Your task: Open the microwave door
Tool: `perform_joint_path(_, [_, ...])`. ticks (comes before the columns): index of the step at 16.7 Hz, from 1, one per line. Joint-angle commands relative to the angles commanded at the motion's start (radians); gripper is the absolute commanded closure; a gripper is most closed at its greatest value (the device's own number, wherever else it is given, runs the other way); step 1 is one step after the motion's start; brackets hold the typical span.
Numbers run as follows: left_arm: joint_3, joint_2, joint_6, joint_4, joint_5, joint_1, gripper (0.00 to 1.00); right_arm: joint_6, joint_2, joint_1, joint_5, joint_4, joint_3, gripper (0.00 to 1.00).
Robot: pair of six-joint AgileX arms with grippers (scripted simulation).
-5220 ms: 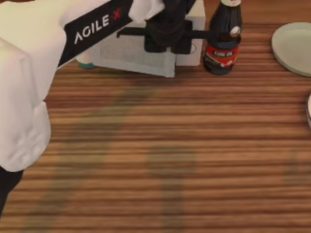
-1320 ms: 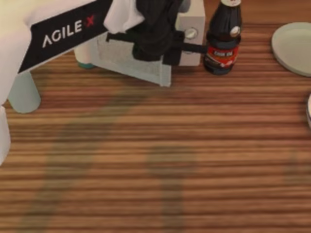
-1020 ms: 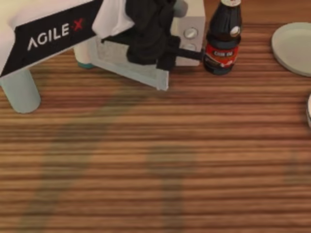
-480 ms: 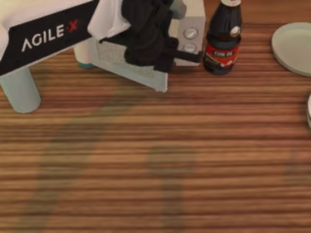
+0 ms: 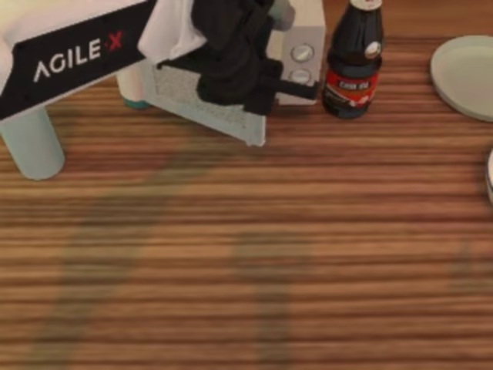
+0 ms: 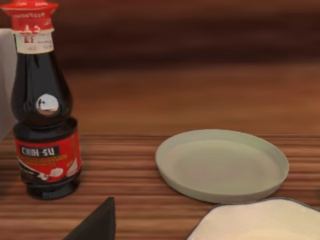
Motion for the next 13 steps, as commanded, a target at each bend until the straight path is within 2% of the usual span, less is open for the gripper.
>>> perform_joint_path(13, [-0.014,-0.008,0.009,0.005,0.013,-0.003,1.00,0.000,0.000,0.000,0.000,0.000,0.000,0.00])
